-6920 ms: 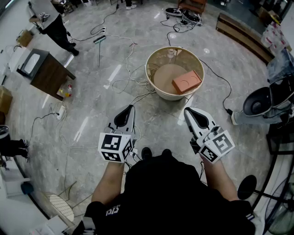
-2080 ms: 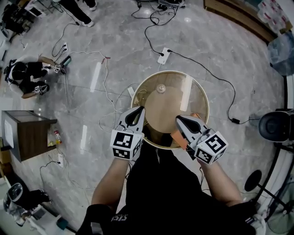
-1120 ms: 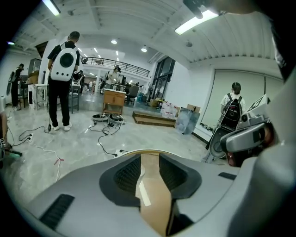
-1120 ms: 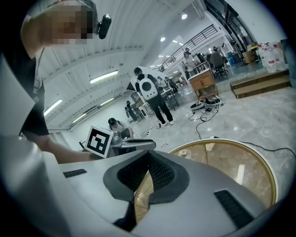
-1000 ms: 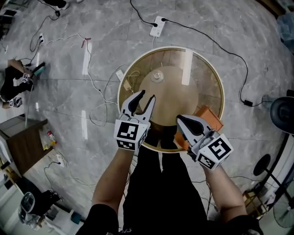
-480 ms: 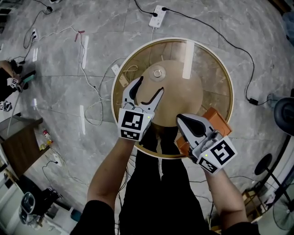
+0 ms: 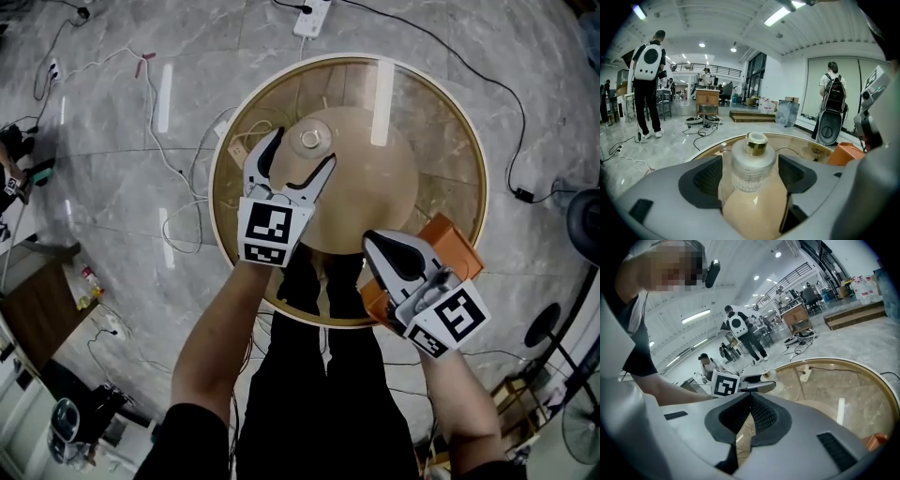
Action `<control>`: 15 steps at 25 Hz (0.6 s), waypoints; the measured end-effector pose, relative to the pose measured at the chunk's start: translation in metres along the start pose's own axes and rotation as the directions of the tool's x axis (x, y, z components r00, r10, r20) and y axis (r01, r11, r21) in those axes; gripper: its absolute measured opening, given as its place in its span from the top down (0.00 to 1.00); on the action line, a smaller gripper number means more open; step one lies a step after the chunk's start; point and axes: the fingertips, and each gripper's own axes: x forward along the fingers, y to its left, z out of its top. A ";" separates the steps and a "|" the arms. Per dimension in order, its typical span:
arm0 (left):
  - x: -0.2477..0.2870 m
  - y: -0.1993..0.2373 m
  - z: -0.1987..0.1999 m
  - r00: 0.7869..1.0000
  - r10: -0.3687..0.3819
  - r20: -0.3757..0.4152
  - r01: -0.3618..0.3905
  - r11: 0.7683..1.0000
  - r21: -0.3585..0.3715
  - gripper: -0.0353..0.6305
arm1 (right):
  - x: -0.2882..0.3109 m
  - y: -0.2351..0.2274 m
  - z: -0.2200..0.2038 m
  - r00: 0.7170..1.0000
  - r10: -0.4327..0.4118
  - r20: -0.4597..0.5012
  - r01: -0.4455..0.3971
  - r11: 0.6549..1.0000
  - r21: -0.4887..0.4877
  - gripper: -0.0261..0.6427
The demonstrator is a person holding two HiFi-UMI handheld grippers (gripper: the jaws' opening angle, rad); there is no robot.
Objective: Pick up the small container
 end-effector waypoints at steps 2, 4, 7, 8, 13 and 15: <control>0.006 0.002 -0.002 1.000 0.003 -0.004 -0.002 1.000 0.013 0.39 | 0.000 -0.003 -0.001 1.000 -0.009 0.012 0.009 1.000 0.014 0.94; 0.012 0.002 -0.002 1.000 0.009 -0.006 -0.009 0.999 0.038 0.39 | -0.001 -0.005 0.000 1.000 -0.013 0.022 0.013 1.000 0.021 0.94; 0.022 -0.003 -0.001 1.000 0.020 -0.007 -0.020 0.995 0.097 0.39 | -0.006 -0.008 0.000 1.000 -0.019 0.019 0.019 1.000 0.023 0.94; 0.026 -0.005 0.000 1.000 0.020 -0.008 -0.019 0.994 0.112 0.39 | -0.008 -0.009 -0.001 1.000 -0.022 0.016 0.022 0.999 0.025 0.94; 0.039 -0.002 0.001 0.999 0.030 -0.014 -0.028 0.990 0.141 0.41 | -0.014 -0.014 -0.010 0.999 -0.039 0.003 0.039 0.999 0.037 0.94; 0.043 0.000 0.000 0.999 0.037 -0.016 -0.034 0.987 0.155 0.43 | -0.014 -0.015 -0.013 0.999 -0.043 0.002 0.042 0.998 0.042 0.94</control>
